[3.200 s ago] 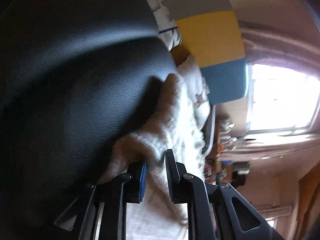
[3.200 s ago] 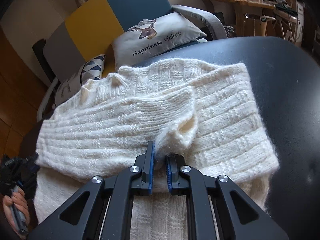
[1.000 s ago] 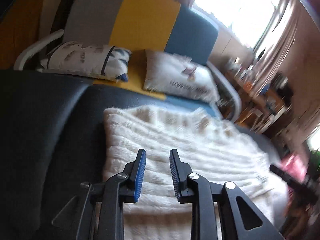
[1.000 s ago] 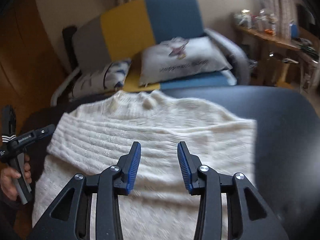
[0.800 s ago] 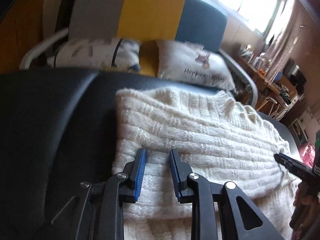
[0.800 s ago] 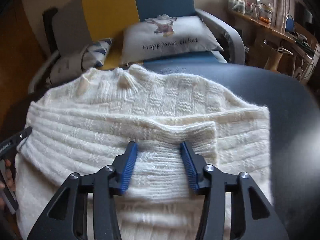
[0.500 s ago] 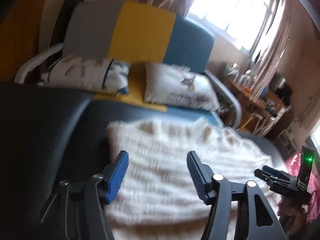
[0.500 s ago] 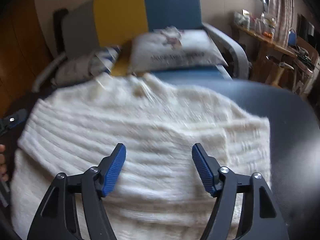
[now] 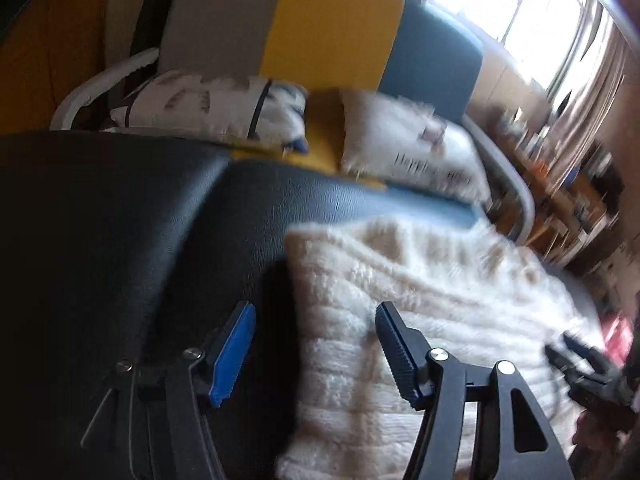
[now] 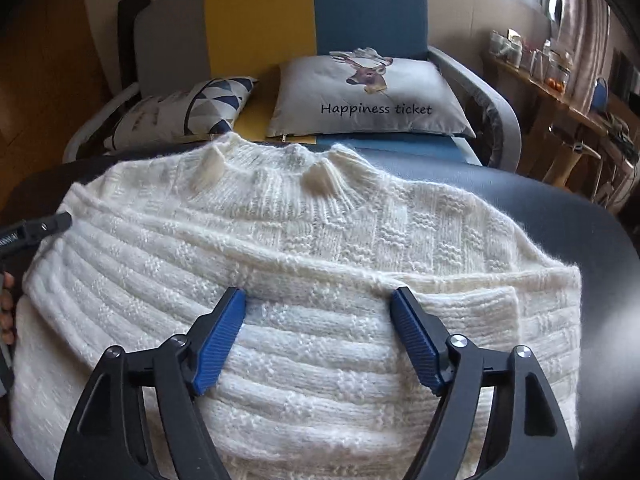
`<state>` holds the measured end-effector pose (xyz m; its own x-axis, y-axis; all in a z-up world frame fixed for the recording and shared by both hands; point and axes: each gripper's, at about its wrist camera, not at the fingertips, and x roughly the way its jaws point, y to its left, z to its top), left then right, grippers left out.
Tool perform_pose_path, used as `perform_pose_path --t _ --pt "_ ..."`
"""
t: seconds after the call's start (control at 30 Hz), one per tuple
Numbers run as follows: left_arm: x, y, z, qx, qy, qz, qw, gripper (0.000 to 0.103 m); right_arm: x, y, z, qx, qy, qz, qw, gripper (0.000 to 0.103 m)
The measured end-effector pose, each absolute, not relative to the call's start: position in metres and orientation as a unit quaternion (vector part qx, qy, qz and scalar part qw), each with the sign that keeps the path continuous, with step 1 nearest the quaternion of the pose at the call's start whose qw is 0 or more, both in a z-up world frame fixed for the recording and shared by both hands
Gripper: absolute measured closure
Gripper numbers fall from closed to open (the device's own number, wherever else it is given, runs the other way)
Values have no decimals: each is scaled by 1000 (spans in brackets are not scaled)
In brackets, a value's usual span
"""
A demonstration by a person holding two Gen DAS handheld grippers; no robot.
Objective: Fold clothes
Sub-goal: 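Open both grippers and release the sleeves onto the sweater body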
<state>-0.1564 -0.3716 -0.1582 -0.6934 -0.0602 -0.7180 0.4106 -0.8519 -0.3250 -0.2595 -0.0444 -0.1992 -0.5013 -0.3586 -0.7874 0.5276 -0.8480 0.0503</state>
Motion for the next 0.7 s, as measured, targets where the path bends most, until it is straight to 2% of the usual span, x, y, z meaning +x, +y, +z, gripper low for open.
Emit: perform_pose_path --t 0.2,0.37,0.47,0.53,0.7 --pt "-161 -382 -132 326 247 -912 25 40 -238 -55 -178 400 88 -841 355 25" --pt "-185 -378 -140 353 239 -904 -19 40 -232 -76 -196 417 124 -822 368 25" --pt "-201 -376 -156 390 234 -891 -12 40 -234 -75 -203 421 115 -823 362 24" --pt "-206 -379 -165 392 220 -893 20 51 -237 -73 -206 419 111 -827 358 24" --pt "-202 -376 -163 391 215 -895 27 48 -234 -73 -210 409 111 -835 351 23"
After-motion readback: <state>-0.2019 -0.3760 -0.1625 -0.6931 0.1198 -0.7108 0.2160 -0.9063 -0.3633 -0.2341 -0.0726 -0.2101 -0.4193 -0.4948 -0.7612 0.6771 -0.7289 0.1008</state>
